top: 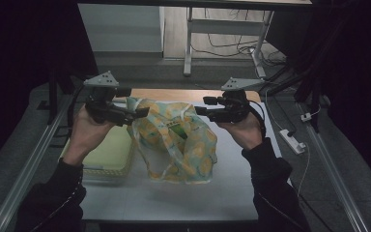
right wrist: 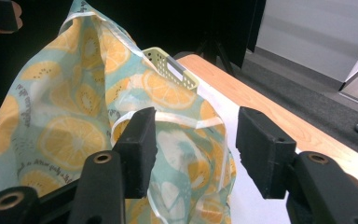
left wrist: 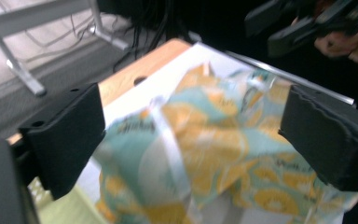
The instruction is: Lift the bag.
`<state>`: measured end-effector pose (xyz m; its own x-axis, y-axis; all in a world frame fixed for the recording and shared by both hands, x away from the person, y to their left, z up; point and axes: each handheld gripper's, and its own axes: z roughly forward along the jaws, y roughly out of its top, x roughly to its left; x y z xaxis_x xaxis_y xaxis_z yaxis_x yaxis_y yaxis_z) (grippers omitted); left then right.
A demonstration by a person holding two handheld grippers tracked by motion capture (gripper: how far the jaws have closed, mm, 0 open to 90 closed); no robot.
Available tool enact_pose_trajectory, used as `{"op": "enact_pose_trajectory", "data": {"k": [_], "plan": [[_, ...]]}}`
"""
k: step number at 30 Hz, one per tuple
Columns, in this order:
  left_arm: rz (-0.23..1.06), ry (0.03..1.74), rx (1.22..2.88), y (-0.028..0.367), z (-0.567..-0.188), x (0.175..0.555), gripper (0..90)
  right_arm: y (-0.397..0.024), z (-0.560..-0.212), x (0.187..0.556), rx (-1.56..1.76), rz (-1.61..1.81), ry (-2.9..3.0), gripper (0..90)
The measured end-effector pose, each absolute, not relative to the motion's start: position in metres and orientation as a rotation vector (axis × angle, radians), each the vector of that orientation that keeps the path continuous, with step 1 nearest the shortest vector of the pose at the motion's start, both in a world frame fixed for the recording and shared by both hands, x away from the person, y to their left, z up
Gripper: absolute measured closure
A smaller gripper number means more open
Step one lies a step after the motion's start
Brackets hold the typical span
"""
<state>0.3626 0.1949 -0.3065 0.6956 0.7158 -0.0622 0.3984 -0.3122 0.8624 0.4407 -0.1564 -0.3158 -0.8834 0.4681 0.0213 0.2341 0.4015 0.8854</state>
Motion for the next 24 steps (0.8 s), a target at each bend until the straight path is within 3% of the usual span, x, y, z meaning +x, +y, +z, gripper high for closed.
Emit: {"op": "enact_pose_trajectory", "data": {"k": [7, 24], "plan": [[0.407, 0.922, 1.934, 0.216, -0.323, 0.348, 0.1, -0.162, -0.326, 0.436, 0.64, 1.463, 2.441, 40.1], [0.32, 1.024, 1.886, 0.249, -0.392, 0.326, 0.0, -0.174, -0.363, 0.425, 0.71, 1.402, 2.471, 16.7]]}}
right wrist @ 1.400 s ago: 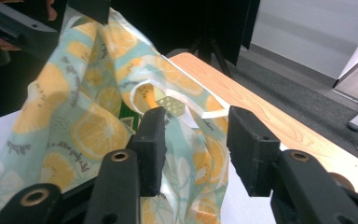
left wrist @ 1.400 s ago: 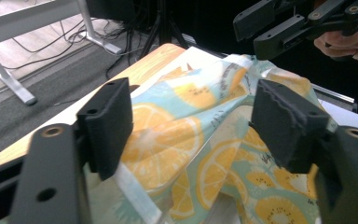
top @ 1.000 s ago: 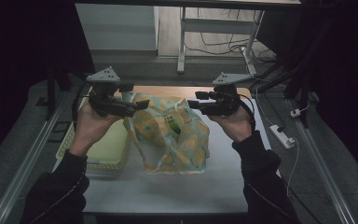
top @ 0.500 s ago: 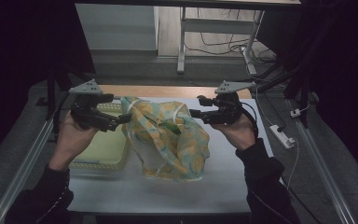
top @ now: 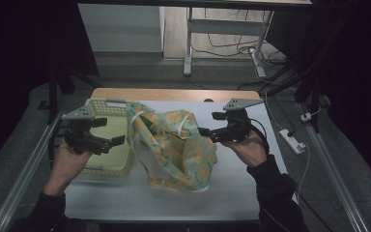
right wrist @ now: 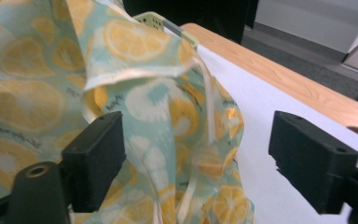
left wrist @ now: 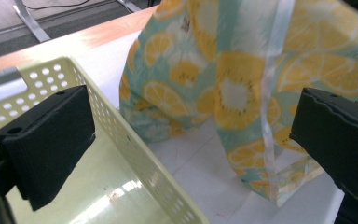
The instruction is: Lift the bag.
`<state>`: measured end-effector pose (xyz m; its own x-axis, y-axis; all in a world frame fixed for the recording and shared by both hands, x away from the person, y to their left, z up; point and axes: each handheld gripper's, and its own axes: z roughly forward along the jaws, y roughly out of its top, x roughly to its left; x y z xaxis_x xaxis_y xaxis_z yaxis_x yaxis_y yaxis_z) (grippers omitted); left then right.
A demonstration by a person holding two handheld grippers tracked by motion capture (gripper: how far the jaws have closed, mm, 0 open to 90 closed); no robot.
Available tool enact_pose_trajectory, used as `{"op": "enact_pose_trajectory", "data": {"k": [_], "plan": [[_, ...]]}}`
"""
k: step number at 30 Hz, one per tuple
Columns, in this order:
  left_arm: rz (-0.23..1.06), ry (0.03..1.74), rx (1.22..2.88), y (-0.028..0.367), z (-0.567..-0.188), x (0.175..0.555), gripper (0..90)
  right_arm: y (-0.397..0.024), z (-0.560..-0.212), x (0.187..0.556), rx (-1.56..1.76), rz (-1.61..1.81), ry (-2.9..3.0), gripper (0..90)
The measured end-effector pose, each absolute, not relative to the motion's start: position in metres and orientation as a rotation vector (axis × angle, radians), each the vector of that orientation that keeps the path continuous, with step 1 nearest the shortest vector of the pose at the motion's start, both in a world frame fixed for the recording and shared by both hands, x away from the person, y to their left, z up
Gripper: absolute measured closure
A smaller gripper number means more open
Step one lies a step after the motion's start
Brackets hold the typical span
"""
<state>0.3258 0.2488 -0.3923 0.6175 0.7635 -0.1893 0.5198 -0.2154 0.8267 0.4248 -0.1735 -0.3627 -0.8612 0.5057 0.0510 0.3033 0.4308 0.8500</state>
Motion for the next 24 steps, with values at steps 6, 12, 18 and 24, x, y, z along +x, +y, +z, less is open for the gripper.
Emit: {"op": "enact_pose_trajectory", "data": {"k": [6, 12, 18, 24], "plan": [[0.279, 1.053, 1.877, 0.25, -0.42, 0.317, 0.0, -0.181, -0.377, 0.419, 0.764, 1.383, 2.447, 8.2], [0.273, 1.071, 1.872, 0.249, -0.44, 0.306, 0.0, -0.19, -0.387, 0.414, 0.779, 1.38, 2.451, 6.9], [0.273, 1.077, 1.901, 0.249, -0.45, 0.295, 0.0, -0.198, -0.396, 0.407, 0.78, 1.357, 2.454, 3.5], [0.264, 1.081, 1.894, 0.249, -0.46, 0.283, 0.0, -0.207, -0.406, 0.398, 0.787, 1.343, 2.43, 1.8]]}}
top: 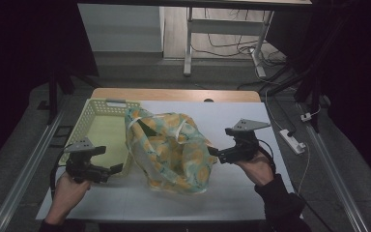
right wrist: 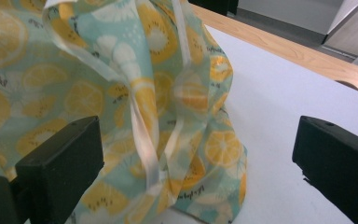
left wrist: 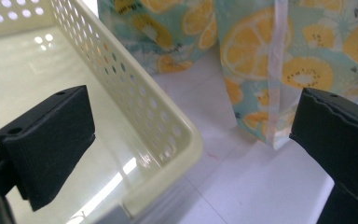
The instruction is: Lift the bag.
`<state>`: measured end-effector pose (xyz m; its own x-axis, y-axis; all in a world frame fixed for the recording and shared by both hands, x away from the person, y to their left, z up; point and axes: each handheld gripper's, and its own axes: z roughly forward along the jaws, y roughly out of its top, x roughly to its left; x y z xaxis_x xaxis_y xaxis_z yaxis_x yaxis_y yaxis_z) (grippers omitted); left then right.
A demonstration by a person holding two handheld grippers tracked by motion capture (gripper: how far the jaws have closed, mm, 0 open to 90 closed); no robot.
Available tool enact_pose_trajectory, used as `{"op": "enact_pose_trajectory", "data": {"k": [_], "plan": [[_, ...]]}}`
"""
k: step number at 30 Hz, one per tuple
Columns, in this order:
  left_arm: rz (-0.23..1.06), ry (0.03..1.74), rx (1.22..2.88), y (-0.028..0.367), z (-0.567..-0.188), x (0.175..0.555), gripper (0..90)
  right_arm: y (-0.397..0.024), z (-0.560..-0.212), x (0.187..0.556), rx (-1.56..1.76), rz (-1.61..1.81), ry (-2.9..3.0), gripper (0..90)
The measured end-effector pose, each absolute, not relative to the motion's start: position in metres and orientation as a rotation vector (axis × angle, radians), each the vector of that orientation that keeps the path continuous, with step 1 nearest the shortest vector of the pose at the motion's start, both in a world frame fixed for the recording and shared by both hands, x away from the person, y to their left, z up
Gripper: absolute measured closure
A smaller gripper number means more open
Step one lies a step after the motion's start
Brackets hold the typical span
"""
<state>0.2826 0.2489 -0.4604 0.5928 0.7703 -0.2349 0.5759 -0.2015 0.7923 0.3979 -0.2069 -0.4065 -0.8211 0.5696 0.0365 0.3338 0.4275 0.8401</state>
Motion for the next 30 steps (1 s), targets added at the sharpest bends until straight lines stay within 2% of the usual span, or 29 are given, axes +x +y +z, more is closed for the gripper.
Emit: {"op": "enact_pose_trajectory", "data": {"k": [30], "plan": [[0.282, 1.227, 1.817, 0.283, -0.5, 0.212, 0.0, -0.285, -0.465, 0.34, 0.998, 1.224, 2.333, 0.0]]}}
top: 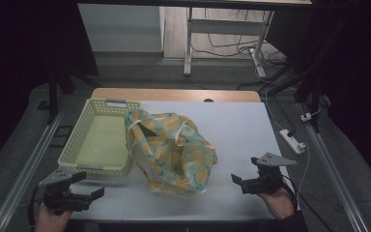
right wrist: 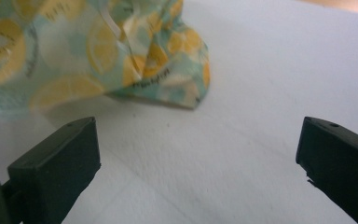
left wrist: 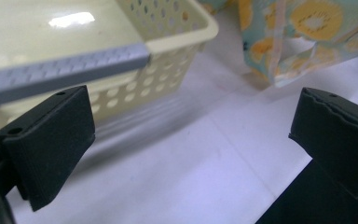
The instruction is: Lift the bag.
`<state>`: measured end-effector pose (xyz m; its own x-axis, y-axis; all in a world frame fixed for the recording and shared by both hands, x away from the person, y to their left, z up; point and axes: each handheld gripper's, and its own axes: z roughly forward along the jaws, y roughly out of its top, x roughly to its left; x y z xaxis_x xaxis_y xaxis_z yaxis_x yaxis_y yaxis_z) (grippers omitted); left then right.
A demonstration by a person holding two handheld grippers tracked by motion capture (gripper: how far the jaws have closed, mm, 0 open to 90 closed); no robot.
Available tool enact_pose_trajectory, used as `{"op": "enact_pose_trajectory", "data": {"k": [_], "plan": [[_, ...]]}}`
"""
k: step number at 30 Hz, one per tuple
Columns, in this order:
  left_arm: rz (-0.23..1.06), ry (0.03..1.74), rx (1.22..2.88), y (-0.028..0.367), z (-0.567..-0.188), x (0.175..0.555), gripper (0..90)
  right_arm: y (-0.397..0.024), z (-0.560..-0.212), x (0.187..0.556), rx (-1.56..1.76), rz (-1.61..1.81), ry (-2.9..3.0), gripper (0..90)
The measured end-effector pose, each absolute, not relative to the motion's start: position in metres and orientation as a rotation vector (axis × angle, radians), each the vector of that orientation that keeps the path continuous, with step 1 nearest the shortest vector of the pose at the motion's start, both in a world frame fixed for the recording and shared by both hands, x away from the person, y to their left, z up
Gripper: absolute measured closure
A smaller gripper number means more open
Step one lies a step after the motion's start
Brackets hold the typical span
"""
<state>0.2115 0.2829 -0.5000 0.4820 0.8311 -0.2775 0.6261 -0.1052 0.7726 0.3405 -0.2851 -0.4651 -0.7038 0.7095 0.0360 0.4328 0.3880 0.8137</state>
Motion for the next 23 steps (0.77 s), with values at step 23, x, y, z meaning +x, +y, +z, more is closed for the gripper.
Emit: {"op": "enact_pose_trajectory", "data": {"k": [23], "plan": [[0.3, 1.357, 1.928, 0.29, -0.523, 0.205, 0.0, -0.312, -0.502, 0.32, 1.139, 1.081, 2.379, 0.0]]}}
